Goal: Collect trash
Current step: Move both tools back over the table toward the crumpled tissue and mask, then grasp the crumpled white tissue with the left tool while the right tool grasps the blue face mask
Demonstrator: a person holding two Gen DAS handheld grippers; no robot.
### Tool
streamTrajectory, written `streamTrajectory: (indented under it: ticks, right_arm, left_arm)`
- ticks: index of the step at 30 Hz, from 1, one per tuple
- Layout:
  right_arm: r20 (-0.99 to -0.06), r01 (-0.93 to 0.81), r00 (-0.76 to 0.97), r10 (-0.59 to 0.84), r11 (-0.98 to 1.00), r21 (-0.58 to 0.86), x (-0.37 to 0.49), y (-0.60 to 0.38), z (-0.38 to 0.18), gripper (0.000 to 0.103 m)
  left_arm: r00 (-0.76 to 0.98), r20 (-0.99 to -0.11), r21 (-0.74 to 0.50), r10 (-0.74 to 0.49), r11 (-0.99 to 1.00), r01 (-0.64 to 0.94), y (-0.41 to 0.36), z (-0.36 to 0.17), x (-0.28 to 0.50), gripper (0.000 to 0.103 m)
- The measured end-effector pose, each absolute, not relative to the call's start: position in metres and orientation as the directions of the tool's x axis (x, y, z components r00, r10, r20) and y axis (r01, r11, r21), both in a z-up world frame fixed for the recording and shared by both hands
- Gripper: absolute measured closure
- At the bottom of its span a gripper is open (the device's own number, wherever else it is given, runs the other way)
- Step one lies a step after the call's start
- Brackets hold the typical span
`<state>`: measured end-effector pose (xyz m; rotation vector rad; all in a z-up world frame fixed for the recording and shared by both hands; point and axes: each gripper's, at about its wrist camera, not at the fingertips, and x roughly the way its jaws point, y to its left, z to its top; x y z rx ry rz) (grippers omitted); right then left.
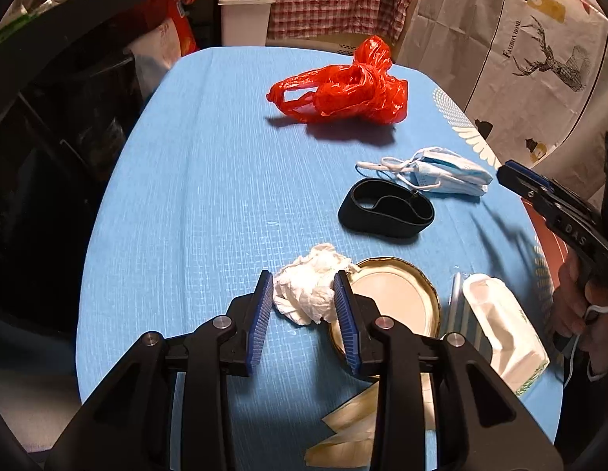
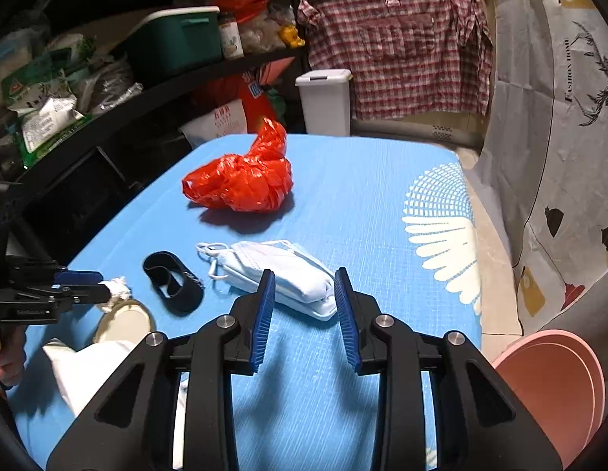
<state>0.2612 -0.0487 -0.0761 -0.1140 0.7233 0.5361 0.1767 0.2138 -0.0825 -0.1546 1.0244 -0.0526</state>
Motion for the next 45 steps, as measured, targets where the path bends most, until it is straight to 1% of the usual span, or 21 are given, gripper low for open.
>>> streamTrajectory:
  ticks: [5,8,10,11,13,14,16,18,32,38,45]
  right_arm:
    - [-0.689,-0.508,0.599,0.407,0.859,0.066,0.268,-0.043,-0.088,0.07]
    - [-0.701,-0.511,0.589,0.401,0.857,0.061,0.27,-0.041,-0.092,0.072]
    - [-0.703,-0.515,0.587,0.402,0.855,0.059,0.27,-0.04,-0.093,0.077]
    - [-0.704,-0.518,0.586,0.401,0.854,0.056,0.269,-0.04,-0.093,0.082]
    - [-0.704,-0.519,0.587,0.399,0.853,0.051,0.269,-0.04,-0.093,0.088]
    - [-0.703,-0.521,0.588,0.4,0.852,0.05,0.268,-0.041,-0.092,0.092]
    - [-0.697,-0.522,0.594,0.4,0.852,0.044,0.266,-0.042,-0.089,0.094]
    - [-0.693,-0.52,0.6,0.4,0.853,0.043,0.266,-0.044,-0.086,0.095]
    - [-0.636,-0.5,0.661,0.397,0.866,0.02,0.232,-0.066,-0.049,0.096]
    - [-0.598,-0.49,0.692,0.405,0.872,0.023,0.21,-0.079,-0.029,0.096]
    - [-0.551,-0.472,0.729,0.406,0.881,0.025,0.183,-0.095,0.0,0.096]
  left_arm:
    - [0.511,-0.849,-0.167,-0.135,0.986,-0.016,0.213,-0.085,0.179,0.07]
    - [0.507,-0.851,-0.16,-0.135,0.987,-0.007,0.212,-0.086,0.18,0.07]
    - [0.506,-0.852,-0.158,-0.135,0.987,-0.003,0.211,-0.086,0.181,0.071]
    - [0.507,-0.851,-0.159,-0.136,0.987,-0.002,0.211,-0.086,0.181,0.071]
    - [0.511,-0.848,-0.159,-0.139,0.987,0.004,0.211,-0.085,0.181,0.081]
    - [0.514,-0.847,-0.154,-0.136,0.988,0.007,0.211,-0.084,0.181,0.083]
    - [0.521,-0.844,-0.14,-0.129,0.99,0.018,0.208,-0.081,0.18,0.089]
    - [0.532,-0.839,-0.123,-0.117,0.992,0.023,0.207,-0.078,0.179,0.091]
    - [0.66,-0.748,-0.101,-0.064,0.995,-0.017,0.213,-0.033,0.163,0.092]
    - [0.708,-0.704,-0.096,-0.057,0.995,-0.015,0.207,-0.014,0.151,0.092]
    - [0.736,-0.675,-0.098,-0.053,0.995,-0.018,0.198,0.001,0.139,0.092]
